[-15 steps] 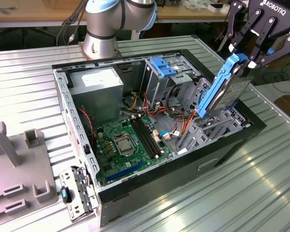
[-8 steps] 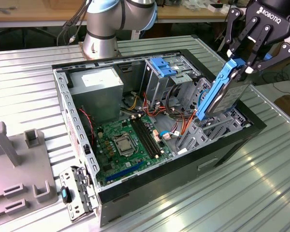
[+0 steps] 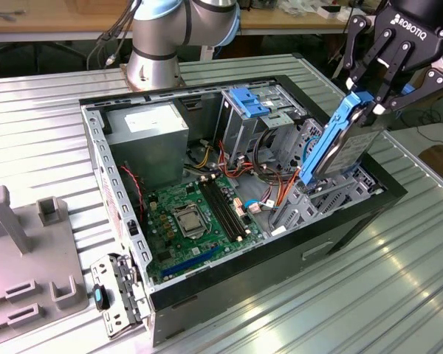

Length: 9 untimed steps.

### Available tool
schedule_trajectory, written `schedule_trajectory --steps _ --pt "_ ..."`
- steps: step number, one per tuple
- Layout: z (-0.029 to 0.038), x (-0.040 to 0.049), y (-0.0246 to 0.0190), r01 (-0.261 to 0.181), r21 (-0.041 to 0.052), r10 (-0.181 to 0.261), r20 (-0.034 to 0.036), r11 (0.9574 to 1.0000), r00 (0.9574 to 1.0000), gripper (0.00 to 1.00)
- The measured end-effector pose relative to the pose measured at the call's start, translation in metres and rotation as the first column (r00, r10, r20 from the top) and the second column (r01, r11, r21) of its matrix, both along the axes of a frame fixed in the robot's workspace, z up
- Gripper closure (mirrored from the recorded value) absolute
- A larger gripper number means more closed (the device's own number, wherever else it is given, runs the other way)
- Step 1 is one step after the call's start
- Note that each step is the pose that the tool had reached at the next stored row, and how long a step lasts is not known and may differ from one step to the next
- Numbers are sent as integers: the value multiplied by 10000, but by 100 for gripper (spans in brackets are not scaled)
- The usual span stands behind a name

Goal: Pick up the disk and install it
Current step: 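Insert the disk into the insertion slot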

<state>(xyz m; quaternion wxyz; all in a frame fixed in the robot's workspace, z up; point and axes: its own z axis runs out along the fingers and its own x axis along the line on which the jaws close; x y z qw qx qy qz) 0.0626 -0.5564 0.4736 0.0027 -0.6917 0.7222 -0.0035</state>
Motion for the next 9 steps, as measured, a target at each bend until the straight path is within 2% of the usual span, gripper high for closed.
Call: schedule_trajectory --steps 9 --pt "-76 18 -1 50 -1 -50 0 10000 10000 63"
